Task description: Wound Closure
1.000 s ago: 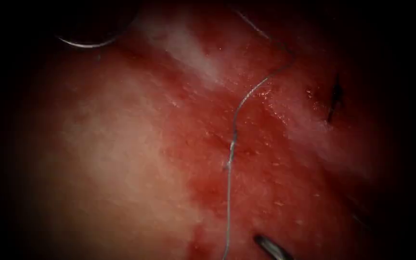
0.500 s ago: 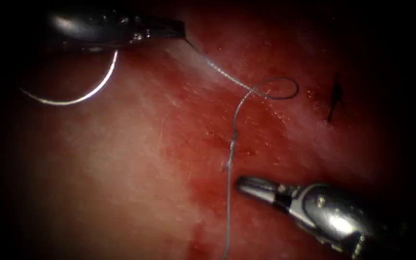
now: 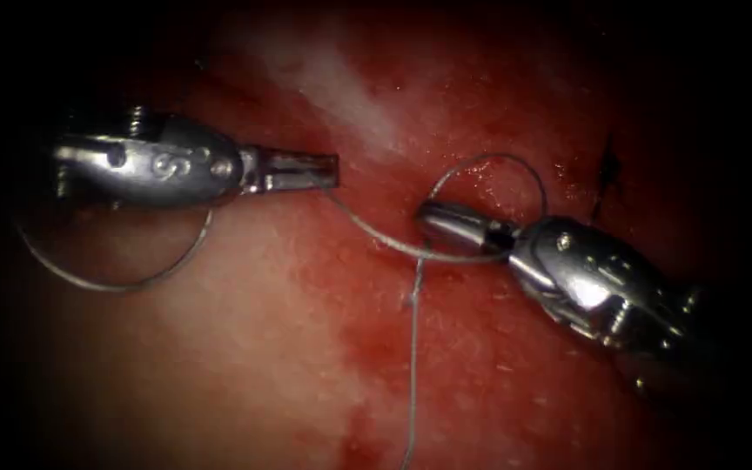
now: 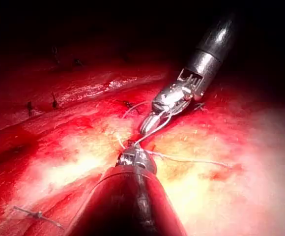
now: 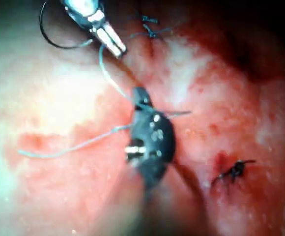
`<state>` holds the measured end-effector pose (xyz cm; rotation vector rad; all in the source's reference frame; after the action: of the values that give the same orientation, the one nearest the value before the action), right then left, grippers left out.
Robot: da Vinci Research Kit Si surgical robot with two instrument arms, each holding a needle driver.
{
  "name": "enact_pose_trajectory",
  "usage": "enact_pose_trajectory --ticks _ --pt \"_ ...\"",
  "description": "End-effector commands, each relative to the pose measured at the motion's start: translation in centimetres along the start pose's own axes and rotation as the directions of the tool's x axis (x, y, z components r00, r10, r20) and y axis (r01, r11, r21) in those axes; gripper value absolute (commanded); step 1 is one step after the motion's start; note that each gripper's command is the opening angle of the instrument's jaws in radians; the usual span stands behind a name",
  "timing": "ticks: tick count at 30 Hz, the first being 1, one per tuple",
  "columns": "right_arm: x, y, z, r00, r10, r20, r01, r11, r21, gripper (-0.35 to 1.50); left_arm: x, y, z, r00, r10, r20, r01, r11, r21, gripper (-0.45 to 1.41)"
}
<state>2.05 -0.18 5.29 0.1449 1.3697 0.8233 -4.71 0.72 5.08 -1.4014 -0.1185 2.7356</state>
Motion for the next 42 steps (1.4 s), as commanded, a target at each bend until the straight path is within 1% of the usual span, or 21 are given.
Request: enact_pose_trajectory --ticks 1,4,5,9,13,16,18,20,24,28,30,32,35,37,38,39,40,42 --pt "-0.01 -0.01 0.1 1.0 0.015 -0.018 -0.015 1.0 0.013 -0.35 -0.01 0.03 0.1 1.0 0.003 0.0 -0.003 1.0 -0.005 -0.45" --pt "0.03 0.0 0.11 0.997 0.054 -0.055 -0.051 0.997 0.052 -0.35 -0.04 0.11 0.17 1.0 0.008 0.007 -0.008 1.0 -0.014 -0.45" --pt "0.07 0.01 0.11 0.994 0.082 -0.076 -0.076 0.994 0.084 -0.35 -0.07 0.13 0.22 1.0 0.013 0.015 -0.013 1.0 -0.021 -0.45" --pt "0.14 0.01 0.12 0.989 0.106 -0.102 -0.09 0.984 0.153 -0.35 -0.12 0.14 0.3 0.999 0.022 0.024 -0.021 0.999 -0.027 -0.45" --pt "0.19 0.0 0.14 0.985 0.121 -0.122 -0.09 0.968 0.234 -0.35 -0.13 0.1 0.37 0.998 0.022 0.054 -0.022 1.0 0.001 -0.45" --pt "0.24 -0.03 0.16 0.983 0.135 -0.123 -0.094 0.952 0.291 -0.35 -0.11 0.06 0.43 0.997 0.012 0.082 -0.014 1.0 0.023 -0.45" --pt "0.29 -0.05 0.18 0.982 0.148 -0.115 -0.102 0.937 0.335 -0.35 -0.1 0.03 0.47 0.993 0.031 0.115 -0.036 0.999 0.041 -0.45" --pt "0.33 -0.08 0.2 0.983 0.142 -0.113 -0.089 0.92 0.381 -0.35 -0.1 0.01 0.51 0.989 0.05 0.14 -0.058 0.997 0.052 -0.45" --pt "0.44 -0.13 0.23 0.986 0.112 -0.127 -0.038 0.879 0.475 -0.35 -0.15 -0.07 0.59 0.969 0.098 0.226 -0.117 0.99 0.074 -0.45" --pt "0.57 -0.13 0.24 0.985 0.09 -0.148 -0.001 0.858 0.513 -0.35 -0.24 -0.16 0.64 0.952 0.121 0.281 -0.147 0.986 0.074 -0.45" --pt "0.6 -0.12 0.25 0.985 0.071 -0.159 0.025 0.848 0.53 -0.35 -0.29 -0.2 0.65 0.946 0.128 0.298 -0.157 0.985 0.074 -0.45" --pt "0.61 -0.11 0.25 0.988 0.033 -0.153 0.058 0.832 0.552 -0.35 -0.32 -0.22 0.66 0.943 0.128 0.307 -0.158 0.984 0.076 -0.45" --pt "0.6 -0.11 0.28 0.993 -0.05 -0.11 0.106 0.797 0.594 -0.35 -0.34 -0.23 0.67 0.938 0.138 0.318 -0.17 0.983 0.075 -0.45" --pt "0.58 -0.13 0.31 0.99 -0.115 -0.078 0.138 0.758 0.637 -0.35 -0.33 -0.23 0.68 0.934 0.149 0.326 -0.182 0.98 0.074 -0.45" --pt "0.57 -0.14 0.33 0.989 -0.133 -0.066 0.142 0.733 0.665 -0.23 -0.33 -0.22 0.69 0.932 0.152 0.329 -0.186 0.98 0.075 -0.45" --pt "0.56 -0.16 0.34 0.986 -0.158 -0.055 0.152 0.701 0.696 -0.15 -0.32 -0.22 0.7 0.931 0.155 0.332 -0.189 0.979 0.075 -0.45" --pt "0.55 -0.17 0.34 0.982 -0.182 -0.048 0.161 0.68 0.715 -0.08 -0.32 -0.22 0.7 0.928 0.163 0.336 -0.198 0.977 0.073 -0.45" --pt "0.55 -0.19 0.34 0.973 -0.226 -0.04 0.178 0.632 0.754 -0.08 -0.31 -0.22 0.7 0.927 0.159 0.339 -0.196 0.978 0.076 -0.45"
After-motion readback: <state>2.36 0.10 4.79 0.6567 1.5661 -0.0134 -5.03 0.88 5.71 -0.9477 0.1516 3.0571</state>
